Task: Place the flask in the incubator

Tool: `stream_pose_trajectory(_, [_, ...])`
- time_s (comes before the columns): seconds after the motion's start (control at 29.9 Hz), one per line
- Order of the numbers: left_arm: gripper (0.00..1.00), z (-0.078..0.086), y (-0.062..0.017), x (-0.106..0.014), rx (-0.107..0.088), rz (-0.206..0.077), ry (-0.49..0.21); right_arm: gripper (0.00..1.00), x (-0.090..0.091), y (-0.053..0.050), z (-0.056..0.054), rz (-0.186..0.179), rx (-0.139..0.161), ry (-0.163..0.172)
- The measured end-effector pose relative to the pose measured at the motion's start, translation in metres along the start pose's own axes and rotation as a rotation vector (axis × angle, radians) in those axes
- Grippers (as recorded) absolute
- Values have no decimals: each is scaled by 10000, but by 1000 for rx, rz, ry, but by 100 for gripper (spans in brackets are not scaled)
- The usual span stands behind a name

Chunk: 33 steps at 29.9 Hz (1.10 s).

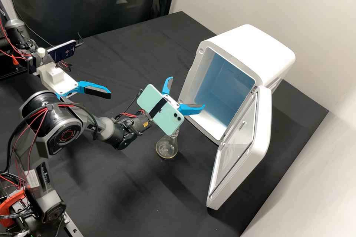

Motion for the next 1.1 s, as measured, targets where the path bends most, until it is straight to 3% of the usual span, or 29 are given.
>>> stream_pose_trajectory(0.4, [100,-1,-3,2,0,1,0,100,0,0,0,0,0,0])
stream_pose_trajectory(0.54, [100,-94,-63,-39,11,-19,15,100,0,0,0,0,0,0])
stream_pose_trajectory(0.74, [100,-361,-186,-219,-39,-54,88,100,0,0,0,0,0,0])
stream_pose_trajectory(0.87, [100,-529,-255,-366,-54,-71,136,100,0,0,0,0,0,0])
stream_pose_trajectory(1.1, [100,-744,-330,-622,-72,-75,173,100,0,0,0,0,0,0])
